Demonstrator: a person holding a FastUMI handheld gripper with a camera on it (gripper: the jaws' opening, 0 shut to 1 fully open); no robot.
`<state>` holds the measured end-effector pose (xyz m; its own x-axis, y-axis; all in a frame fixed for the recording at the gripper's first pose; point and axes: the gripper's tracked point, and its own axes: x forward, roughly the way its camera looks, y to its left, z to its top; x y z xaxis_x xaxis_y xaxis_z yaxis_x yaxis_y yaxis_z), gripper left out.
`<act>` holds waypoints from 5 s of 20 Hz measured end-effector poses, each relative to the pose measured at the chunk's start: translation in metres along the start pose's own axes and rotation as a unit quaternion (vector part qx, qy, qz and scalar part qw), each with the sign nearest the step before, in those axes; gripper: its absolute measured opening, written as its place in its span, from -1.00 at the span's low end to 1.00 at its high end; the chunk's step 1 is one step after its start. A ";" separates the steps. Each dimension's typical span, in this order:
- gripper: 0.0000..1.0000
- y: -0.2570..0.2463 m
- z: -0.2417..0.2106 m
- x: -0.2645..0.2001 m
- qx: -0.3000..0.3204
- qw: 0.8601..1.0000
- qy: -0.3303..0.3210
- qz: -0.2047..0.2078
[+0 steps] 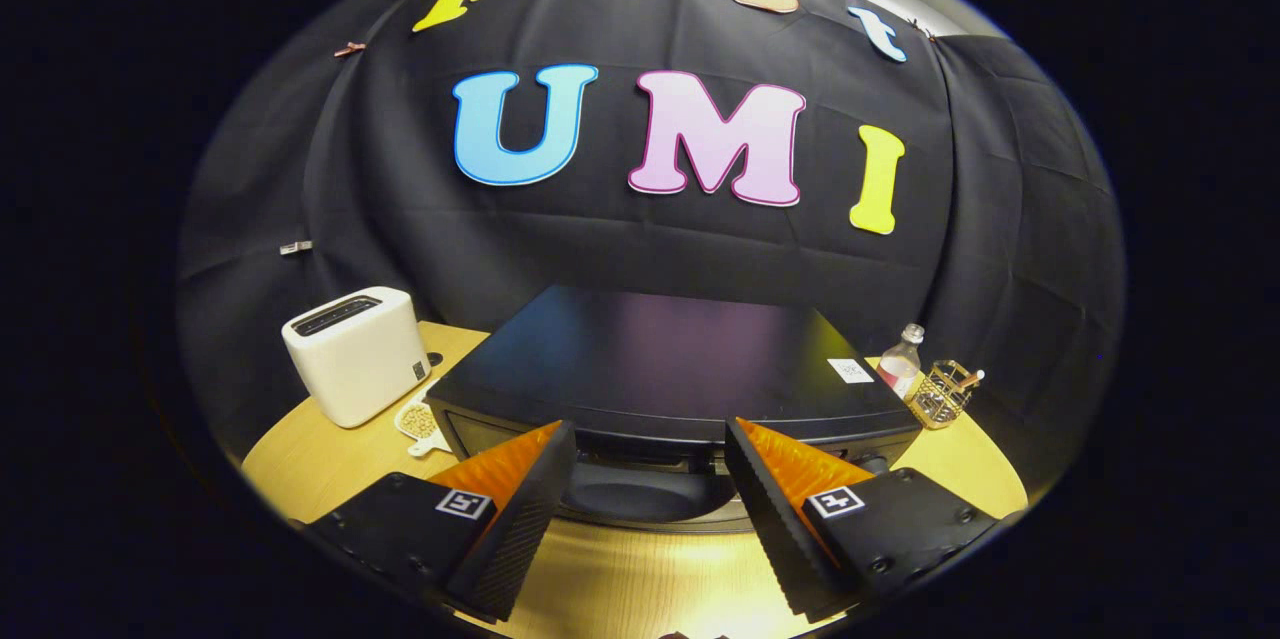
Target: Open the toaster oven, put the food inside, and close the toaster oven door.
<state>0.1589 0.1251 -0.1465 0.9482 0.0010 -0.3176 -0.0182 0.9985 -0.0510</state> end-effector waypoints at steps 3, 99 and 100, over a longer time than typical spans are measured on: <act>0.97 0.003 -0.001 -0.001 0.021 1.000 0.007 -0.007; -0.80 -0.257 -0.258 -0.099 0.191 0.892 0.400 0.087; -0.80 -0.257 -0.259 -0.100 0.185 0.893 0.400 0.088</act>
<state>-0.0136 -0.1454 -0.3468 0.4091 0.2693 -0.8719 0.1014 0.9361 0.3367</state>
